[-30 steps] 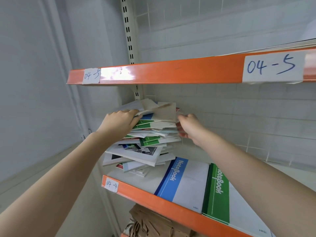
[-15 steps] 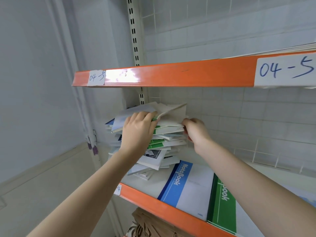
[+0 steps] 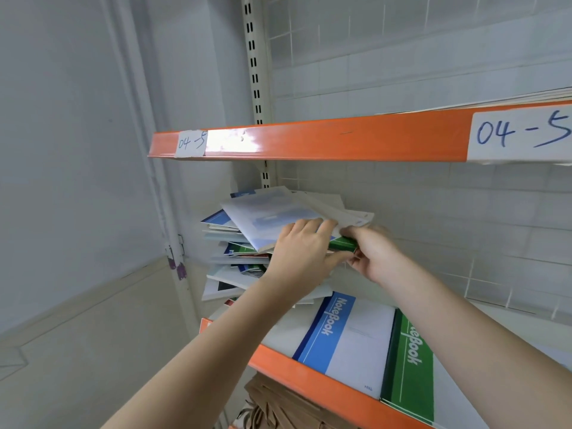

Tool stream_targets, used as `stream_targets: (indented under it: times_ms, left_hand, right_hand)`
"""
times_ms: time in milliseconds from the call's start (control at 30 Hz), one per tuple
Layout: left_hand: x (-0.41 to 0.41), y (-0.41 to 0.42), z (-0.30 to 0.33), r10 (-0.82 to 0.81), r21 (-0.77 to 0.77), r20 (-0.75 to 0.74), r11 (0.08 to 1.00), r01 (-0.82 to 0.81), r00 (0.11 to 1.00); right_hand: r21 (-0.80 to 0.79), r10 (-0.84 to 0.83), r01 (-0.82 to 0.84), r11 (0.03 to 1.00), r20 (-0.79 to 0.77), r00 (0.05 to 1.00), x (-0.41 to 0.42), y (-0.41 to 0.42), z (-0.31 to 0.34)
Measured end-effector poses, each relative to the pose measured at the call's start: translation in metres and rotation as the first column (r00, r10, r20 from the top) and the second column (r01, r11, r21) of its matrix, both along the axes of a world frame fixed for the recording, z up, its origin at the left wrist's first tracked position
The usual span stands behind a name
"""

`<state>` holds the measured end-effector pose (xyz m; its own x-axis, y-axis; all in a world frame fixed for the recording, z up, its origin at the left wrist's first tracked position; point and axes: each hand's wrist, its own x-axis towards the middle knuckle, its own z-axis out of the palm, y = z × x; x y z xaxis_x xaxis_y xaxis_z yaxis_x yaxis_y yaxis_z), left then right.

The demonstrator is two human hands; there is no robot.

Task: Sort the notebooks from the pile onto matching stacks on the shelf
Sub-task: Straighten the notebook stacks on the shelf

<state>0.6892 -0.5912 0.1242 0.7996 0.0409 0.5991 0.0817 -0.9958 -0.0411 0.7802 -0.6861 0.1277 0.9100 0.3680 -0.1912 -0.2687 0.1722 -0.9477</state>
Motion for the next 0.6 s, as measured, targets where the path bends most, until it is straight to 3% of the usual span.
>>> stream_targets:
  times_ms: [100,200,300,433,600]
  left_hand:
    - [-0.016,0.011,0.020,-0.012,-0.240,0.073,0.970,0.030,0.997]
    - [-0.033,0.045,0.032,0.123,-0.421,0.212,0.907,-0.023,0.970]
    - [-0.039,0.088,0.031,0.311,-0.569,0.128,0.801,-0.187,0.942]
    - [-0.038,0.112,0.025,0.342,-0.628,0.020,0.735,-0.255,0.939]
    - [-0.022,0.094,0.020,0.285,-0.605,-0.023,0.759,-0.240,0.958]
  right_hand:
    - [0.074,-0.052,0.055,0.996,-0.048,0.997,0.004,0.002,-0.002]
    - [0.124,-0.162,0.170,0.978,-0.076,0.984,0.004,-0.003,-0.002]
    - [0.233,-0.228,0.260,0.937,-0.156,0.961,0.003,-0.015,-0.003]
    - [0.255,-0.178,0.220,0.941,-0.177,0.968,0.002,-0.032,-0.004]
    - [0.116,0.018,-0.006,0.993,-0.097,0.995,0.001,-0.037,0.000]
